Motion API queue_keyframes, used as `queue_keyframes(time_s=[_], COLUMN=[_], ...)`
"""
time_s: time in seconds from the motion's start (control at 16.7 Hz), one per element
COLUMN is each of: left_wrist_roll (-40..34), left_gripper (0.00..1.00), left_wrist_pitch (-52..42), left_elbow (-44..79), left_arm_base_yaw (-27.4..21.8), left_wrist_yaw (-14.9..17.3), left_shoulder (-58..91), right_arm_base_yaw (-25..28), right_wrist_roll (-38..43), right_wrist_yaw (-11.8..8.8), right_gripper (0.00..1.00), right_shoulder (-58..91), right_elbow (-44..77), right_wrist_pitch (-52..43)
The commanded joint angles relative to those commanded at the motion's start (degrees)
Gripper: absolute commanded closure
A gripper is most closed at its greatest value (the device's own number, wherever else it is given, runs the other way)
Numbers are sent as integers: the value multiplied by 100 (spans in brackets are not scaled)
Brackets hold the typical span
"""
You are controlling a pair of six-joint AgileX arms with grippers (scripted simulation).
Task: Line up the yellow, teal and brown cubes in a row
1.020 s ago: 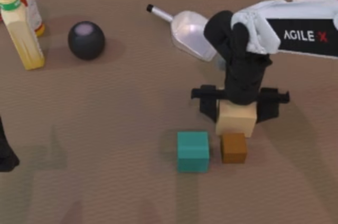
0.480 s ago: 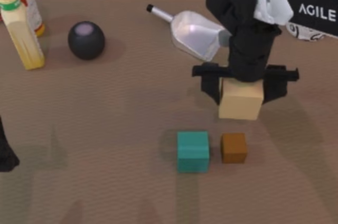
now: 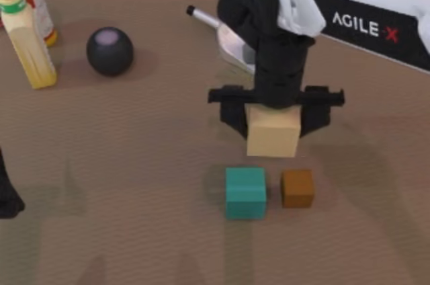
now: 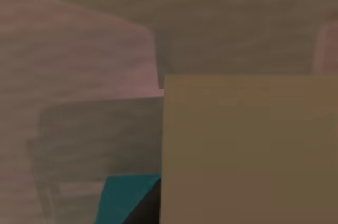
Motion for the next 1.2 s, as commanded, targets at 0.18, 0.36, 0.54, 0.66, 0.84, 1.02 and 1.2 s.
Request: queue_keyframes(time_s=[0.18,0.36,0.54,0.66,0.84,1.02,1.2], left_wrist_roll=[0,0,0,0,0,0,0], left_gripper=[0,0,0,0,0,0,0], left_wrist_pitch=[0,0,0,0,0,0,0], left_elbow=[0,0,0,0,0,0,0], left_arm_base_yaw=[0,0,0,0,0,0,0], left_wrist_yaw=[0,0,0,0,0,0,0], left_shoulder=[0,0,0,0,0,0,0], right_arm_base_yaw=[592,1188,1654,1821,1845,1825,1841], right_wrist_roll=[474,965,1349,1485,1505,1499,1478], right_wrist_yaw=[6,14,31,40,42,34,31], right_gripper=[100,100,100,100,100,100,100], right_shoulder=[592,1159,1551,1677,1694,1653,1615], right_elbow=[1215,2443,3275,3526,3559,3452,2897], right_wrist_pitch=[-569,-1135,-1547,-1683,-1701,-1589,-1057])
